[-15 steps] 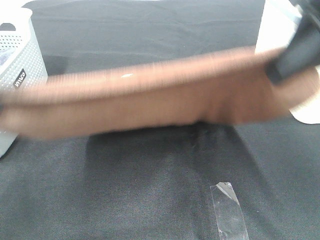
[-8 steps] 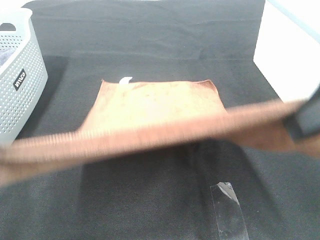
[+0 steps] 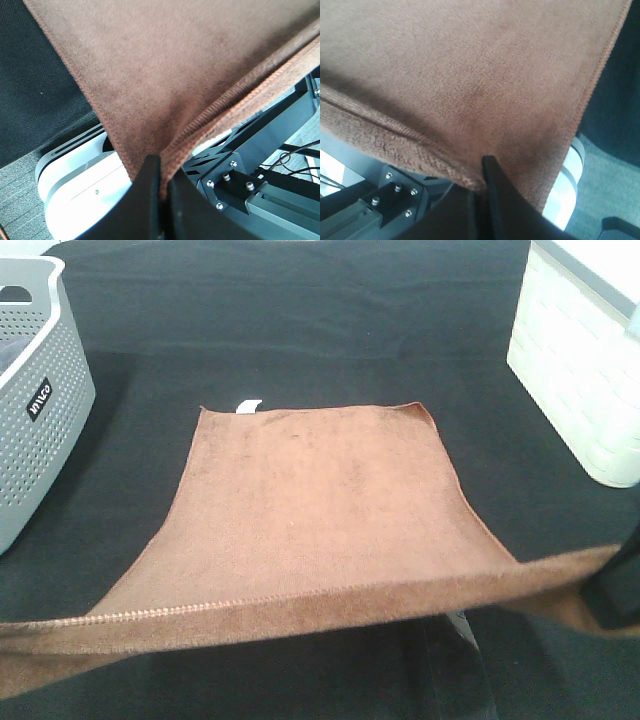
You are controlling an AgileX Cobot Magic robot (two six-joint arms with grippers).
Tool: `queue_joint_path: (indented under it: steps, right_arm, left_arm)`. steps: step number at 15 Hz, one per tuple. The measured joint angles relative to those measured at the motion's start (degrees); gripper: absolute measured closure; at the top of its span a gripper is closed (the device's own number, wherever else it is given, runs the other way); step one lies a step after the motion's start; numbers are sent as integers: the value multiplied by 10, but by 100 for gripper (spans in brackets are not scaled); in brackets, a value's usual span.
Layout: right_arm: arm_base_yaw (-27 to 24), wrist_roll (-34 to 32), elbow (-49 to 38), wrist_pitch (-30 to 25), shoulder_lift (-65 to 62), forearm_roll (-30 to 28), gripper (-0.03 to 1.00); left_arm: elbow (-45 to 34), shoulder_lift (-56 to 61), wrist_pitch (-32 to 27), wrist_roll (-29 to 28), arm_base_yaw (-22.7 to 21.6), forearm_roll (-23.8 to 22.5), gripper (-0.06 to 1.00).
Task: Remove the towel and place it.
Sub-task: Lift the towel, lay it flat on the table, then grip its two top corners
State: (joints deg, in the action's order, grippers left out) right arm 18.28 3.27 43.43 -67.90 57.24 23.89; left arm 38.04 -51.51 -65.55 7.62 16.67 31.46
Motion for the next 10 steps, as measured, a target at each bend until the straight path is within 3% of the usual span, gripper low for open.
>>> queue_joint_path:
  steps: [10]
  right_arm:
    - [-2,5,-131,-4,4,26,97]
  left_arm:
    - [-121,0,-5,-17,-3,72,94]
